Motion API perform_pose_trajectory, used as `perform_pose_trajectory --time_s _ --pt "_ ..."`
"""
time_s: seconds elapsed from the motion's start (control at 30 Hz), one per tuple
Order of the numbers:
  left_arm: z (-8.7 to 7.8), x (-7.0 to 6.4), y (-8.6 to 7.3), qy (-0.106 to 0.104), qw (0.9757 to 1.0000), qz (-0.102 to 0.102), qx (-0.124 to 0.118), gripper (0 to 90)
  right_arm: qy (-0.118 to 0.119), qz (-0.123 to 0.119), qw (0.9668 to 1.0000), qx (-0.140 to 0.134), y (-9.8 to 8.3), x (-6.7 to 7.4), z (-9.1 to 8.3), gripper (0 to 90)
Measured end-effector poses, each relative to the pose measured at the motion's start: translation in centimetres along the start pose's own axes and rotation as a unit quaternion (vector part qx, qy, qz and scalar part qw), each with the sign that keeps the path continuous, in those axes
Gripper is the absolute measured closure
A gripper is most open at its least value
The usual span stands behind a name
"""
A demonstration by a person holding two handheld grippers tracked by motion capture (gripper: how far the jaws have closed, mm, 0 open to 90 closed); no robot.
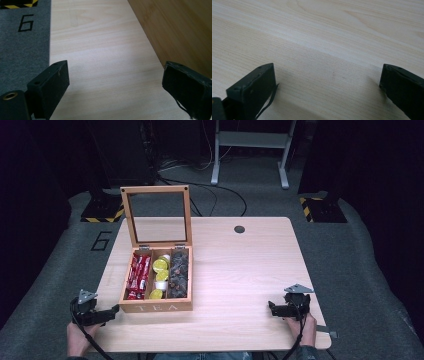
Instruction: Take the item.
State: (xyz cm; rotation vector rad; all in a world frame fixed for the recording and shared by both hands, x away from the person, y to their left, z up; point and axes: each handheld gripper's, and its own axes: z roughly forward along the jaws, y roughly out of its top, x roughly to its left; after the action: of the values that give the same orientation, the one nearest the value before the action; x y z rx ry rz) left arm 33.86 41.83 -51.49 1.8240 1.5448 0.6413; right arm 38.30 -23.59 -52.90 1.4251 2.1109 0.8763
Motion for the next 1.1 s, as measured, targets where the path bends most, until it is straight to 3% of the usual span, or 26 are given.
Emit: perform_pose_trajectory --time_s 0.27,0.43,0.8,1.1 --pt "-1.2 0.2 1.5 0.007 1.0 0.0 -0.004 7.5 -0.003 0.006 1.0 -0.003 0.0 0.2 0.0 0.0" --pt "-2.0 0.0 2.5 0.008 0.9998 0.001 -0.021 6.6 -0.001 0.005 1.0 -0.001 0.0 0.1 0.0 0.0" --pt "-2.8 -1.8 6.0 -0.007 0.9984 0.034 -0.044 5.1 -0.002 0.004 1.0 -0.003 0.0 0.1 0.0 0.0" --pt "-2.3 -3.5 7.9 -0.018 0.9973 0.058 -0.042 4.3 -0.001 0.002 1.0 -0.002 0.0 0.1 0.0 0.0"
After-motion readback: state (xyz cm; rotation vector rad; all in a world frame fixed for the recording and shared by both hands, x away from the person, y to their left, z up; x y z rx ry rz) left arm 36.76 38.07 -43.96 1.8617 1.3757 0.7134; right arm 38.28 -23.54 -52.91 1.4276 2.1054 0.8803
